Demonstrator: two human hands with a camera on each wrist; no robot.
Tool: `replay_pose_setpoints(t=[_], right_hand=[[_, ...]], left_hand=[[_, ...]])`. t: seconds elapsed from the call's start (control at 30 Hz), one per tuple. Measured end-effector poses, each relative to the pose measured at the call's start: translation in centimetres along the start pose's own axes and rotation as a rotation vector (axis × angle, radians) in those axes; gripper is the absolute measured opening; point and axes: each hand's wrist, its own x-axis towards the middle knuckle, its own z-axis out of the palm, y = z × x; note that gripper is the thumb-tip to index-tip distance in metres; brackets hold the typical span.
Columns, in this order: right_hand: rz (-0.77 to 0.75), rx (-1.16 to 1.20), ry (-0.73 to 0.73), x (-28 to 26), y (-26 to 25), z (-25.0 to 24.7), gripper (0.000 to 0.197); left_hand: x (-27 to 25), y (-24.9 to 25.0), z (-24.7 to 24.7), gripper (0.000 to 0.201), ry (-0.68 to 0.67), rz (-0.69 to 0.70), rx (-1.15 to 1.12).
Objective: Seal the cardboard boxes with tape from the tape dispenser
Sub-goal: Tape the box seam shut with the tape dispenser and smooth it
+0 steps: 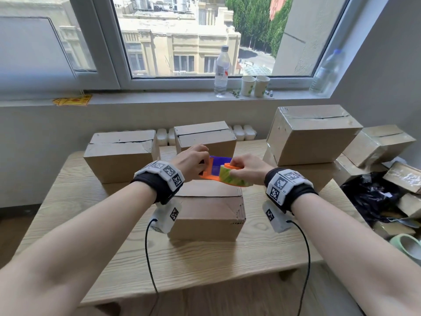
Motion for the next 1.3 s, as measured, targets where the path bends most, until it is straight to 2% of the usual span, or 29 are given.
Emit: replay_pose_setpoints(t=[0.17, 0.27, 0.37, 0.5, 0.57, 0.63, 0.7, 0.73, 0.87, 0.93, 1.03, 1.13, 1.3], right_hand=[[0.047, -0.091, 0.005, 0.7, -0.5, -0.1, 0.019], [0.047, -0.082, 0.015, 0.8, -0.3, -0.5, 0.019], [0.037, -0.019, 0.009, 0.7, 0.4, -0.9, 0.011], [0.016, -0.012, 0.023, 0.9, 0.7, -1.1, 0.016], [0.020, -0.026, 0.029, 0.8, 0.9, -1.1, 0.018], [0.028, -0.023, 0.037, 0.7, 1.1, -1.0, 0.021], [0.026, -0.005, 0.044, 0.6, 1.3, -1.0, 0.021], [0.027, 0.012, 0.037, 0.5, 1.3, -1.0, 0.021], [0.025, 0.085, 0.013, 0.4, 1.1, -1.0, 0.019], [0.033, 0.013, 0.019, 0.3, 1.5, -0.9, 0.020], [0.109, -0.091, 0.035, -0.3, 2.9, -1.3, 0.034], [0.097, -0.027, 0.012, -0.7, 3.6, -1.8, 0.022], [0.132, -0.093, 0.085, -1.3, 4.6, -2.8, 0.029]], left_hand=[[0.1, 1.0, 0.1, 0.013, 0.003, -0.002, -0.032], [-0.1, 1.4, -0.5, 0.011, -0.036, -0.044, 0.039], [-0.7, 1.4, -1.6, 0.026, -0.044, -0.097, -0.015], [-1.1, 1.0, -1.8, 0.042, 0.017, -0.159, -0.170], [-1.0, 0.3, -1.7, 0.046, 0.028, -0.238, -0.252], [-0.9, -0.5, -1.7, 0.035, 0.056, -0.311, -0.287], [-1.1, -1.0, -1.7, 0.013, 0.072, -0.319, -0.299], [-1.2, -1.1, -1.6, 0.008, 0.075, -0.315, -0.317], [-1.5, -1.6, -1.4, 0.007, 0.081, -0.314, -0.345], [-1.5, -2.0, -1.8, 0.007, 0.096, -0.325, -0.345], [-1.3, -2.8, -2.6, 0.006, 0.118, -0.338, -0.335], [-1.4, -3.3, -2.6, 0.006, 0.112, -0.378, -0.338], [-1.6, -3.9, -2.3, 0.007, 0.111, -0.416, -0.336]])
